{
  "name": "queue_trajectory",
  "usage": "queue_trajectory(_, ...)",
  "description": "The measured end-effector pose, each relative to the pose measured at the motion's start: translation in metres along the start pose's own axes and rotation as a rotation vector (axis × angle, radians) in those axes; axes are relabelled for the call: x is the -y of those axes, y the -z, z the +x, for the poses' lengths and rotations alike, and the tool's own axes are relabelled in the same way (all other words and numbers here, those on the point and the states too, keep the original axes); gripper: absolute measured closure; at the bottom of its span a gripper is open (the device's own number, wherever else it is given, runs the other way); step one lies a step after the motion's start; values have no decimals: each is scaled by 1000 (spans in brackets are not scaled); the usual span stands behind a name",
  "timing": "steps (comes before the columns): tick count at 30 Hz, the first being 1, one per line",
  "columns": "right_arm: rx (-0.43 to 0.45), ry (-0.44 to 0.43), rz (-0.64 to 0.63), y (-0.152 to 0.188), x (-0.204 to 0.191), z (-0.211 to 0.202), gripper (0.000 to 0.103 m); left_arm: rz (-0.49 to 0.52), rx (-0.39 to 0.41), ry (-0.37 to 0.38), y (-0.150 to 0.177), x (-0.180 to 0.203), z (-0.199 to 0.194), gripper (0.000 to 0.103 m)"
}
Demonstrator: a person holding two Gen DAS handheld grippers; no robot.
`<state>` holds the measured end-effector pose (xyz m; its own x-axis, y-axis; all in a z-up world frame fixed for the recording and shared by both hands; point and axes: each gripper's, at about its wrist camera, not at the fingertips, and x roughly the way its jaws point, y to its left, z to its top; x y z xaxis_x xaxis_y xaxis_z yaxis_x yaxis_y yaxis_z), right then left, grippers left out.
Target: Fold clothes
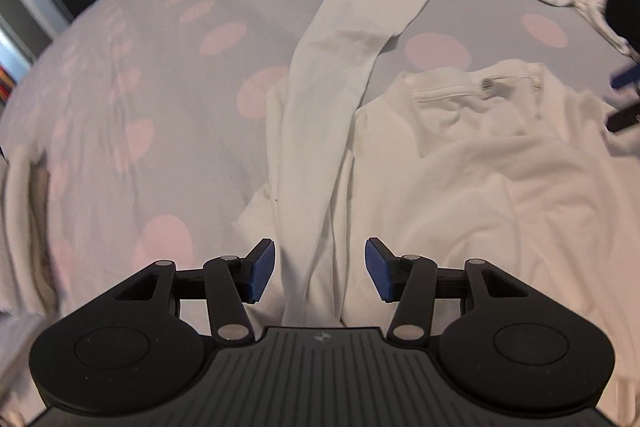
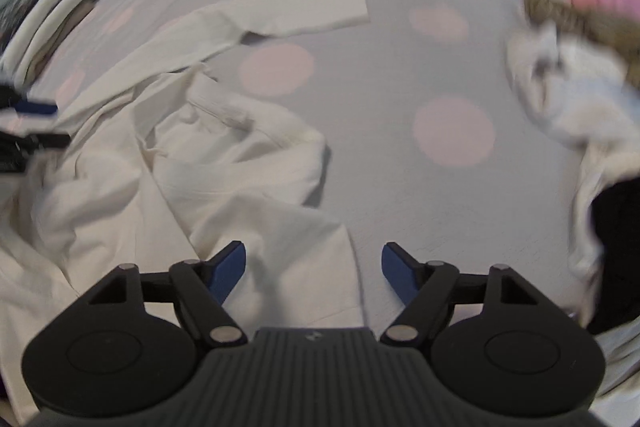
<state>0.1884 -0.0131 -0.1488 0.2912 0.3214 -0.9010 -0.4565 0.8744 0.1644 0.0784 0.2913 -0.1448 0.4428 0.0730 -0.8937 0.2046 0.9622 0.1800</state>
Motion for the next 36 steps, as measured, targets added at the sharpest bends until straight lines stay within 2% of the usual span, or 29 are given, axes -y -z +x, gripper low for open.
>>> queue_trajectory(1,-20,-12,24,2,2,5,27,-17,-10,1,0,-1,5,61)
queue_trajectory(3,-53,-27,65,4,5,14,28,-49,-29,-9,2,-4,13,79)
queue_trajectory(4,-54,-16,68,5,3,15,31,-64,-25,-14,3,-6,13,80)
queue_trajectory(5,-56,-5,72,6,1,16,37,-83,-16,-14,4,-7,11,87)
queue_trajectory(6,-54,6,71,6,-1,15,58,-97,-6,-17,6,-9,7,92)
queue_trajectory(7,-47,18,63,5,-4,13,85,-108,6,-25,7,-11,2,94)
queue_trajectory(8,-40,29,55,4,-6,11,96,-117,16,-38,8,-13,-5,95)
queue_trajectory(12,61,38,53,-5,-16,-11,97,-178,58,-78,14,-28,-40,96)
queue_trajectory(15,175,56,24,-11,-32,-40,97,-244,106,-94,24,-46,-76,96)
queue_trajectory(19,330,106,-70,-19,-54,-87,97,-298,181,-135,40,-62,-130,96)
queue_trajectory(24,504,149,-104,-30,-65,-159,98,-347,295,-165,62,-72,-209,96)
queue_trajectory(29,676,192,-138,-40,-75,-232,98,-393,398,-127,87,-73,-281,96)
queue_trajectory(32,705,197,-160,-34,-78,-259,98,-384,332,-118,112,-66,-279,96)
queue_trajectory(36,615,184,-183,-14,-74,-240,98,-379,216,-96,144,-58,-264,96)
